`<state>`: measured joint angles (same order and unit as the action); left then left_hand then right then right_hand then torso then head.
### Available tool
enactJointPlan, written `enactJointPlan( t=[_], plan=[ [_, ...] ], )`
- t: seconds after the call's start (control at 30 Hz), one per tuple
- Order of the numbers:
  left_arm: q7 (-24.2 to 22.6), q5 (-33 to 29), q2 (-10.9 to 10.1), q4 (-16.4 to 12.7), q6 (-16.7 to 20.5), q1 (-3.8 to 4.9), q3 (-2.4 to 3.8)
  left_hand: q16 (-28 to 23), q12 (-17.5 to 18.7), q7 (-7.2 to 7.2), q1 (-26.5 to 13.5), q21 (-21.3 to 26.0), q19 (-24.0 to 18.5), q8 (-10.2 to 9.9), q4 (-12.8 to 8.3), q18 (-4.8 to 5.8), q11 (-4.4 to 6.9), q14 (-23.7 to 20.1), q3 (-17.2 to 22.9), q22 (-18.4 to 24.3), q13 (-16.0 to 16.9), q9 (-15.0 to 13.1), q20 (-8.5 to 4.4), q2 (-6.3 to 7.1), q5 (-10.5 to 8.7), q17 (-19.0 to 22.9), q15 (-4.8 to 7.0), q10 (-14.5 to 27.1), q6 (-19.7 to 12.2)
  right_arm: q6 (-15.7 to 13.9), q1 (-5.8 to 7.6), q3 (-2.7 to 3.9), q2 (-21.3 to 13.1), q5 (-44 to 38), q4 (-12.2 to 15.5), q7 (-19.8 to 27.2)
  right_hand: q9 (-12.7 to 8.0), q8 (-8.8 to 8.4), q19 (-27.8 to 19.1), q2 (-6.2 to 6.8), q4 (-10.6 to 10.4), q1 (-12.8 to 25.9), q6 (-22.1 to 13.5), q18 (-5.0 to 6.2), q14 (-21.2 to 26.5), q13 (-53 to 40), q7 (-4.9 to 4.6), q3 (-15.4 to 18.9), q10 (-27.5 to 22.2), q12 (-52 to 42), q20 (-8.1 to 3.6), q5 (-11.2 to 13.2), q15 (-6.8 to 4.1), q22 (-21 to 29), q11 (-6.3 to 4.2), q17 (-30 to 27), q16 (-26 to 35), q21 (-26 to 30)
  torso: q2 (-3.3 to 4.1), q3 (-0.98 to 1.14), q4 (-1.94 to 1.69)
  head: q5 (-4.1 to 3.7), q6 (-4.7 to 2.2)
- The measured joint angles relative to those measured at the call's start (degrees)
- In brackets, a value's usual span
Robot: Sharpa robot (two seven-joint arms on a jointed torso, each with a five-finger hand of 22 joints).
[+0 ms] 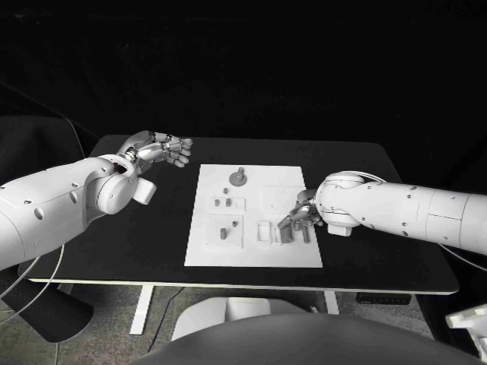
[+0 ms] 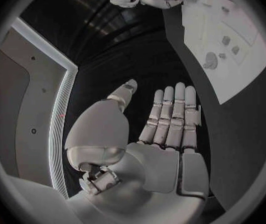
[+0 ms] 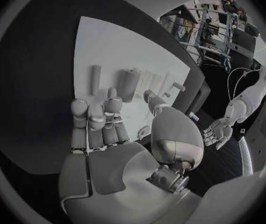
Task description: Assemble the parts on the task board
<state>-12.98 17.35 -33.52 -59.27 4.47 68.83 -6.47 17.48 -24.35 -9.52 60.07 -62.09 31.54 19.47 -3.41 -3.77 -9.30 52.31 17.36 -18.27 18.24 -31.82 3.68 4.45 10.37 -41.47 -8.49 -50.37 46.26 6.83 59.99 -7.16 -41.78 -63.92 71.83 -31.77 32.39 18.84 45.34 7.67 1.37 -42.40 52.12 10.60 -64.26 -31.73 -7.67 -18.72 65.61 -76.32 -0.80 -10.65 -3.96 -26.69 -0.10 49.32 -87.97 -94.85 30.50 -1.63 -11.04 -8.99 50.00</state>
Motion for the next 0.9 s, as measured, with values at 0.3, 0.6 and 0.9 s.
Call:
enactJointPlan(
  t=[0.3,0.6,0.9],
  plan=[
    [0.01,-0.01,0.05,-0.12,-0.06,0.0,0.0,0.0,0.0,0.0,0.0,0.0,0.0,0.0,0.0,0.0,0.0,0.0,0.0,0.01,0.0,0.0,0.0,0.0,0.0,0.0,0.0,0.0,0.0,0.17,-0.44,0.0,0.9,-0.22,-1.1,0.08,0.0,0.0,0.0,-0.22,0.13,-0.22,0.0,0.0,0.02,0.0,0.0,-0.13,0.0,0.0,0.0,0.0,0.02,0.0,0.0,0.01,0.0,0.0,-0.01,-0.12,-0.08,-0.09,0.0],
    [0.02,-0.02,-0.03,-0.11,-0.1,0.0,0.0,0.0,0.0,0.0,-0.22,0.0,0.0,0.0,0.0,0.0,0.0,0.0,0.0,0.01,0.04,0.0,0.0,-0.22,0.0,0.05,0.0,0.0,0.0,0.03,-1.92,0.04,1.83,-0.31,-1.83,0.22,0.33,0.26,0.0,-0.52,0.29,-0.52,-0.01,-0.01,0.02,-0.11,0.0,-0.29,0.0,-0.02,0.0,0.0,0.03,0.0,0.01,0.1,0.0,0.0,0.01,-0.12,-0.26,0.45,0.0],
    [0.03,-0.02,0.04,-0.11,-0.1,-0.01,0.0,0.0,0.0,0.0,-0.22,0.0,0.0,0.0,0.0,0.0,0.0,0.0,0.0,0.02,0.03,0.0,0.0,-0.22,0.0,0.05,0.0,0.0,0.0,-0.05,-1.96,0.09,2.31,-0.36,-2.29,0.44,0.32,0.28,0.0,-1.11,0.77,-1.11,0.21,-0.01,0.0,-0.25,-0.21,-0.76,0.01,-0.23,0.0,0.0,0.05,-0.01,0.01,0.23,-0.28,0.0,0.04,-0.09,-0.1,0.83,0.01]
  ],
)
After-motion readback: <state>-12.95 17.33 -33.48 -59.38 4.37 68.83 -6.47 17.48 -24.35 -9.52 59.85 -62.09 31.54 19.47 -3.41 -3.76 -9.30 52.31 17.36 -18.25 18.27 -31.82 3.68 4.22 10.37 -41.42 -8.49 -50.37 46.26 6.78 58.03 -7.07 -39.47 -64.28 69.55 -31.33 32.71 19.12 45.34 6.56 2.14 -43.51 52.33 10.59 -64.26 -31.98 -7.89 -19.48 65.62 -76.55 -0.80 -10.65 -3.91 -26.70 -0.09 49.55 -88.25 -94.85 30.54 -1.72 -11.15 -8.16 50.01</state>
